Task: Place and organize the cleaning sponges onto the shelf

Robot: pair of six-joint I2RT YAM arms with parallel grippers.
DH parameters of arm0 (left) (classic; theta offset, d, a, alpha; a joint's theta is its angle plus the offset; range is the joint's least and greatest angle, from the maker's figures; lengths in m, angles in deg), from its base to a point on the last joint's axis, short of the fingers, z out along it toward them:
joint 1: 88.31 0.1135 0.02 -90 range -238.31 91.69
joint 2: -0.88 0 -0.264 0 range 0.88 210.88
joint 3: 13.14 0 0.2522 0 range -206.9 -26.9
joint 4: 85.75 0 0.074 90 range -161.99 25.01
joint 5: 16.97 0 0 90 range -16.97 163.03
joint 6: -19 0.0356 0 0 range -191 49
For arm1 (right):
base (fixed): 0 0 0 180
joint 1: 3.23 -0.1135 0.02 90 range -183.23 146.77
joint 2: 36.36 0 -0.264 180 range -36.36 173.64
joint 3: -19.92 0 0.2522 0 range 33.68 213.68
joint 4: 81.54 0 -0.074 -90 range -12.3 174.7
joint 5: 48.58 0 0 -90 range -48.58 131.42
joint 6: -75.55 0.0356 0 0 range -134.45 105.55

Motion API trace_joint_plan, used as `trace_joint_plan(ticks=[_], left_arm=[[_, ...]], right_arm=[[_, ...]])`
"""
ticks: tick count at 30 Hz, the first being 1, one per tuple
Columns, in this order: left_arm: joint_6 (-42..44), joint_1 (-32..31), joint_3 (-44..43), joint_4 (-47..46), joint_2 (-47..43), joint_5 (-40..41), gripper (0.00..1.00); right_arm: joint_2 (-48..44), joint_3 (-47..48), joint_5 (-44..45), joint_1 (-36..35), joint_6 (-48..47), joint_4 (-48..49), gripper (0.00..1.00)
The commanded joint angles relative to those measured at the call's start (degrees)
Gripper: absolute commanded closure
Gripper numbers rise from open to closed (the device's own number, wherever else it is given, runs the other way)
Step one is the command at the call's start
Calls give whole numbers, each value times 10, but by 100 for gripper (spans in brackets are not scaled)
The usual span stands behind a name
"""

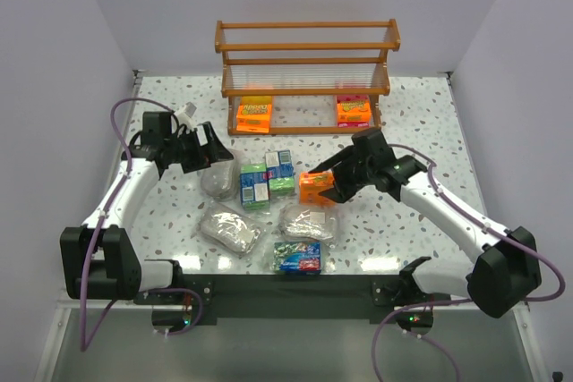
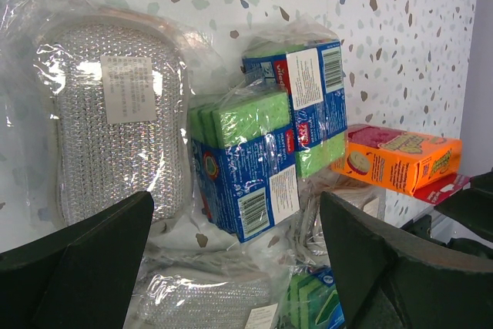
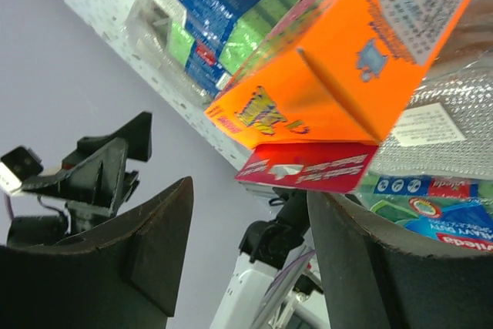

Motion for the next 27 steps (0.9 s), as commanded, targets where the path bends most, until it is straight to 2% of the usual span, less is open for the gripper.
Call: trace_joint_plan(ticks=[1, 5, 9, 12, 18, 22, 27], left_arm=[[5, -1, 1, -11, -17, -2, 6], [8, -1, 2, -7, -18, -2, 6], [8, -1, 5, -10, -18, 0, 6], [8, -1, 3, -10, -17, -1, 6], [14, 0, -1, -2, -16, 5, 6], [16, 0, -5, 1, -17, 5, 6], [14, 0, -10, 0, -14, 5, 6]], right_arm=[[15, 18, 37, -1, 4, -24, 36], [17, 14, 58, -2, 12, -35, 39], [19, 6, 76, -2, 16, -45, 50], [23, -5, 88, -1, 15, -40, 70], [34, -5, 80, 0, -3, -39, 99], [16, 4, 63, 4, -24, -29, 100], [-17, -24, 33, 16, -17, 109, 100]])
